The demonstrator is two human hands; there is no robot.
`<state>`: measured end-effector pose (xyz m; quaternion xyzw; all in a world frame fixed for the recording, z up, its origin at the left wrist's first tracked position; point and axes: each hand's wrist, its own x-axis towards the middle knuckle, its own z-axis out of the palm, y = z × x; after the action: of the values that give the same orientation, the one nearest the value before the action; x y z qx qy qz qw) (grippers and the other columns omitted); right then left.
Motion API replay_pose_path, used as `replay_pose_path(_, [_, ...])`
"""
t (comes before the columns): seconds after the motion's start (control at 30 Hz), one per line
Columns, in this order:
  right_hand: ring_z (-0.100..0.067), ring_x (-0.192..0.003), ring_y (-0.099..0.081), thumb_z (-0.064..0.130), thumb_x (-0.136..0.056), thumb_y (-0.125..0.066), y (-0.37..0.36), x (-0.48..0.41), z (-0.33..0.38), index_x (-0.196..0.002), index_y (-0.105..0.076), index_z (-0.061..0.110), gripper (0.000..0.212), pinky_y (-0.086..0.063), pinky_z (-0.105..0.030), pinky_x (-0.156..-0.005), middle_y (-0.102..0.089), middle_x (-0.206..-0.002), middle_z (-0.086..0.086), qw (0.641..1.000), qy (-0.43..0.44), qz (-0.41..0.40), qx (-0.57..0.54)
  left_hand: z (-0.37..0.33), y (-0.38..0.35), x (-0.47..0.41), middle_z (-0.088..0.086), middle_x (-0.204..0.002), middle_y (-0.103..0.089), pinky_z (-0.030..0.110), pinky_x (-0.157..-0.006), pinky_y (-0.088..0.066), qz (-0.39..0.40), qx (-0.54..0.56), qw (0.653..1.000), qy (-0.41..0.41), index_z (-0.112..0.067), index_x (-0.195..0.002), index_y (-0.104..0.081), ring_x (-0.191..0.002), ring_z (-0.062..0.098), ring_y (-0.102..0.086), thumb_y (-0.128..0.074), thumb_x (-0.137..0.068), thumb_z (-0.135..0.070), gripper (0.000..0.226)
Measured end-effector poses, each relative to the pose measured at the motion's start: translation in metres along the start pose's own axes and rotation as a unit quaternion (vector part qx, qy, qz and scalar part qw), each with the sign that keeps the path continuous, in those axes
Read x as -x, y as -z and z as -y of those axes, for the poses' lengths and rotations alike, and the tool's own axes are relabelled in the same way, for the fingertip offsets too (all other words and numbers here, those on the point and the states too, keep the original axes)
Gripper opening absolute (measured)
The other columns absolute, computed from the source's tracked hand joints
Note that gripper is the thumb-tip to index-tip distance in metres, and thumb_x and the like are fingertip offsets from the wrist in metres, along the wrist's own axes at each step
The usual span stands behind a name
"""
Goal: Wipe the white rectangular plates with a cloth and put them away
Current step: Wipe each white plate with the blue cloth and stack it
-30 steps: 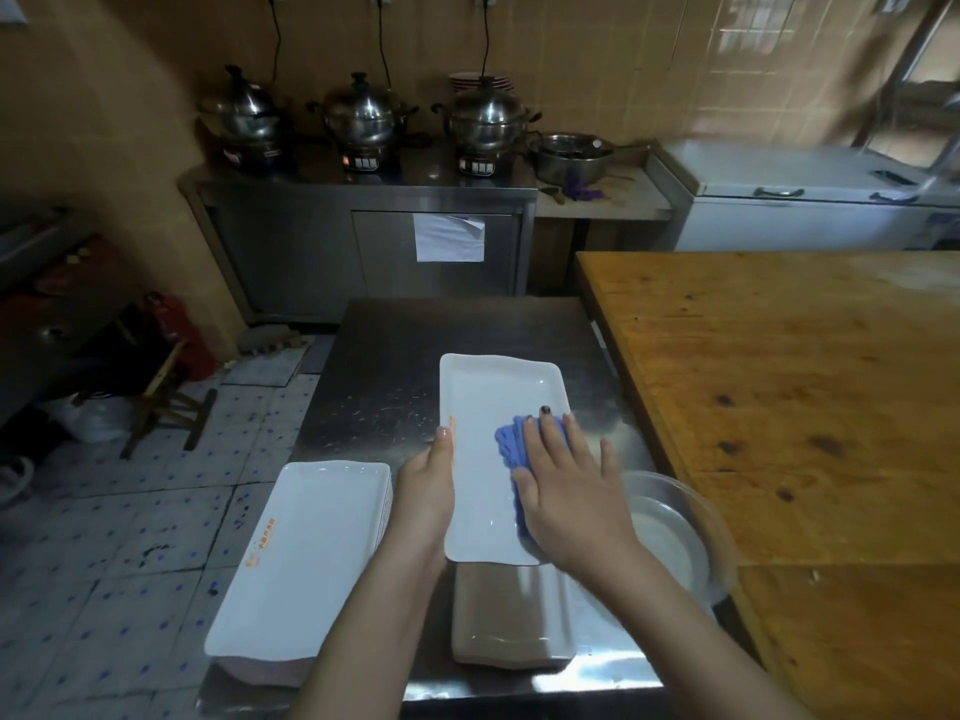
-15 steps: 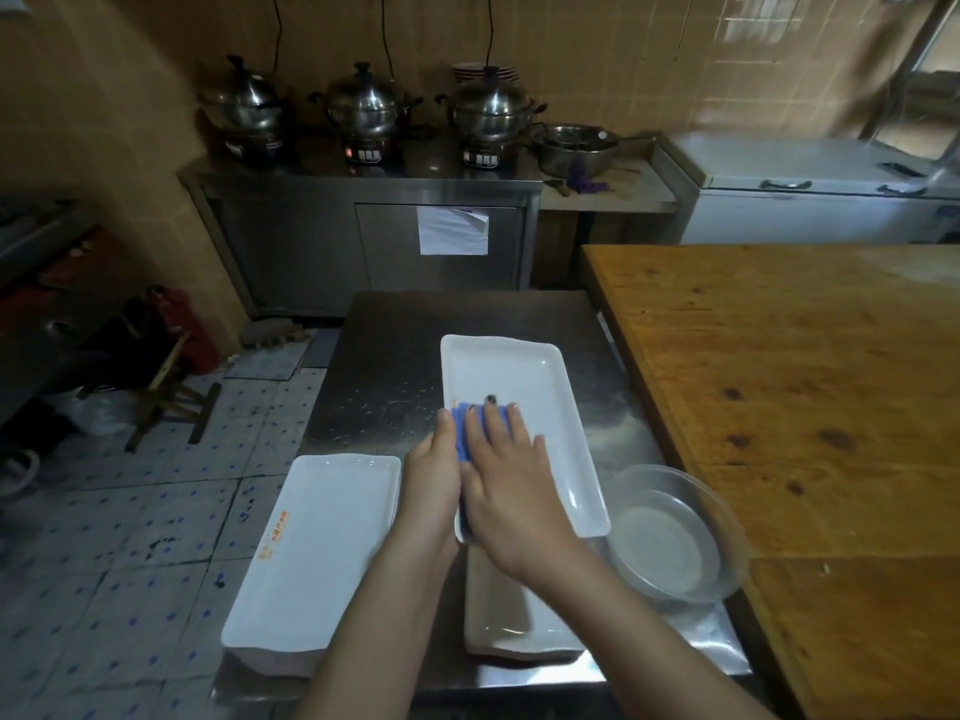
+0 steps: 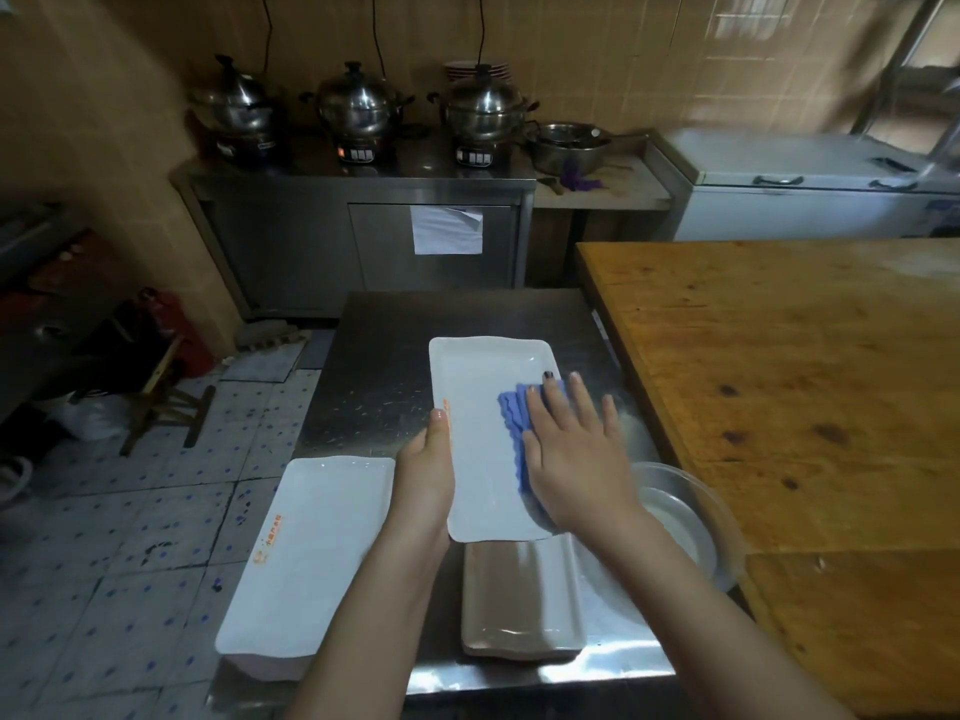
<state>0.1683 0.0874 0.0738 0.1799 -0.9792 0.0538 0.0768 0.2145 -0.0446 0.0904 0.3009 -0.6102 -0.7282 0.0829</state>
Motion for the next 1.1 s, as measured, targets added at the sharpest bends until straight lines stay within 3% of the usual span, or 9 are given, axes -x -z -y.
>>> replay_pose_path(0.13, [-0.022,-0.146,0.011,0.038,-0.101,-0.015,0.013,-0.029,0.003,-0.152,-0.004,0.022,0.054,0.012,-0.04,-0.114,0.002,-0.161,0.001,0.999,-0.033,0.003,-0.039,-0.002,-0.002,0.003,-0.006,-0.079,-0.071,0.023,-0.055,-0.052,0.019,0.003,1.0,-0.005,-0.027,-0.082,-0.063,-0.069,0.015,-0.07,-0.04,-0.096,-0.047,0.033])
replay_pose_path(0.27, [-0.02,-0.146,0.014,0.037,-0.1,-0.019,0.005,0.015,0.026,-0.152,0.001,0.019,0.059,0.008,-0.042,-0.115,0.007,-0.16,-0.002,0.996,0.019,0.022,-0.088,-0.008,0.001,-0.005,-0.01,-0.063,-0.07,0.017,-0.045,-0.048,0.01,0.009,0.999,-0.03,-0.022,-0.077,-0.064,-0.056,0.008,-0.068,-0.041,-0.097,-0.042,0.036])
replay_pose_path(0.33, [-0.017,-0.144,0.021,0.038,-0.1,-0.018,-0.001,0.03,0.04,-0.152,0.003,0.024,0.057,0.014,-0.038,-0.113,0.012,-0.16,0.001,0.99,0.039,0.046,-0.125,-0.005,0.001,-0.008,-0.007,-0.071,-0.07,0.019,-0.048,-0.049,0.005,-0.023,0.999,-0.028,-0.025,-0.077,-0.062,-0.063,0.012,-0.067,-0.038,-0.097,-0.044,0.036])
replay_pose_path(0.5, [-0.02,-0.146,0.015,0.039,-0.102,-0.013,0.008,-0.01,0.03,-0.152,0.0,0.027,0.053,0.013,-0.042,-0.114,0.008,-0.16,0.003,0.995,0.046,0.04,-0.081,0.004,-0.007,-0.002,0.004,-0.085,-0.069,0.039,-0.081,-0.052,0.005,-0.07,0.998,-0.003,-0.02,-0.082,-0.065,-0.082,0.026,-0.067,-0.037,-0.097,-0.044,0.04])
replay_pose_path(0.63, [-0.022,-0.147,0.01,0.037,-0.102,-0.012,0.005,-0.01,0.004,-0.152,0.002,0.024,0.054,0.008,-0.043,-0.116,0.004,-0.16,0.001,0.997,-0.027,0.047,-0.047,0.002,-0.006,-0.004,-0.001,-0.08,-0.071,0.037,-0.073,-0.055,0.005,-0.042,0.999,0.01,-0.023,-0.077,-0.063,-0.074,0.022,-0.069,-0.04,-0.096,-0.046,0.037])
replay_pose_path(0.73, [-0.024,-0.147,0.007,0.037,-0.1,-0.015,-0.006,0.019,0.012,-0.152,0.002,0.02,0.057,0.0,-0.043,-0.117,0.005,-0.16,-0.003,0.996,0.002,0.059,-0.061,0.005,-0.003,-0.009,-0.002,-0.076,-0.07,0.026,-0.06,-0.053,0.002,-0.032,0.999,0.004,-0.023,-0.078,-0.063,-0.067,0.018,-0.068,-0.04,-0.096,-0.045,0.037])
replay_pose_path(0.9, [-0.02,-0.146,0.014,0.036,-0.102,-0.015,-0.005,0.007,0.022,-0.152,0.001,0.025,0.054,0.007,-0.039,-0.116,0.008,-0.16,0.003,0.99,0.038,0.077,-0.11,0.014,-0.012,-0.005,-0.004,-0.072,-0.07,0.029,-0.066,-0.052,0.017,-0.053,0.998,0.002,-0.022,-0.08,-0.066,-0.07,0.018,-0.067,-0.039,-0.097,-0.043,0.038])
replay_pose_path(1.03, [-0.021,-0.147,0.007,0.035,-0.102,-0.016,0.009,-0.007,0.003,-0.152,-0.002,0.024,0.053,0.005,-0.04,-0.117,0.003,-0.16,0.001,0.996,0.0,0.049,-0.072,0.009,-0.011,-0.001,-0.003,-0.079,-0.071,0.036,-0.076,-0.054,0.018,-0.042,0.999,0.005,-0.023,-0.075,-0.065,-0.078,0.021,-0.069,-0.042,-0.096,-0.046,0.039])
replay_pose_path(1.1, [-0.023,-0.147,0.003,0.035,-0.102,-0.016,0.009,0.003,0.0,-0.152,-0.002,0.021,0.054,0.002,-0.04,-0.117,0.0,-0.16,0.0,0.998,-0.017,0.039,-0.054,0.006,-0.007,-0.004,-0.004,-0.078,-0.07,0.033,-0.069,-0.056,0.005,-0.032,0.999,0.0,-0.025,-0.075,-0.063,-0.073,0.019,-0.069,-0.041,-0.095,-0.047,0.037])
